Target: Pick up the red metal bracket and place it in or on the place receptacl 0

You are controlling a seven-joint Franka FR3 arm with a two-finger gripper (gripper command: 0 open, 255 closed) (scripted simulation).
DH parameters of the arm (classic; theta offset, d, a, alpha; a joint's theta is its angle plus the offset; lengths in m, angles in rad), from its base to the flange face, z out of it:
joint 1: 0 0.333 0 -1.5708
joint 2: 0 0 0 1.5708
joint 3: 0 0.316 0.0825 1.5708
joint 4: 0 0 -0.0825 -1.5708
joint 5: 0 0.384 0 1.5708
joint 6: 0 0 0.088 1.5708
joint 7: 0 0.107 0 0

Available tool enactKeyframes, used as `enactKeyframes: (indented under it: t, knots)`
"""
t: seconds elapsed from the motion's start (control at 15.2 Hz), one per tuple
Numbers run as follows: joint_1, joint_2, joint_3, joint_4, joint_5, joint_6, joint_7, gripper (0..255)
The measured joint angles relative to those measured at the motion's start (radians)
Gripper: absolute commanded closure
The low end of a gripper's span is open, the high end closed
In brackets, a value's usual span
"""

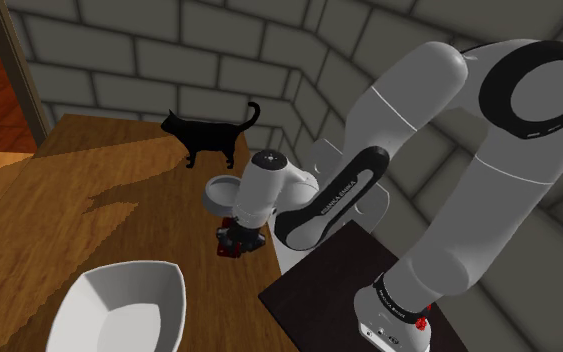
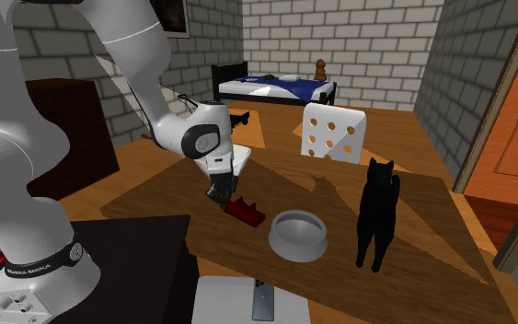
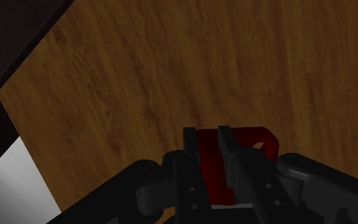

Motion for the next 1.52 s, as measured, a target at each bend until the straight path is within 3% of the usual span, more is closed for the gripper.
enactKeyframes:
  t: [0.53, 1.06, 1.19, 1.52]
  knots:
    - [-0.076, -0.153, 0.127, -0.013, 0.263, -0.103, -0.188, 255]
    - [-0.059, -0.298, 0.136, 0.000, 0.457, -0.227, -0.327, 255]
    - [-0.078, -0.278, 0.123, 0.029, 0.434, -0.241, -0.337, 255]
    - [-0.145, -0.142, 0.071, 0.166, 0.284, -0.273, -0.333, 255]
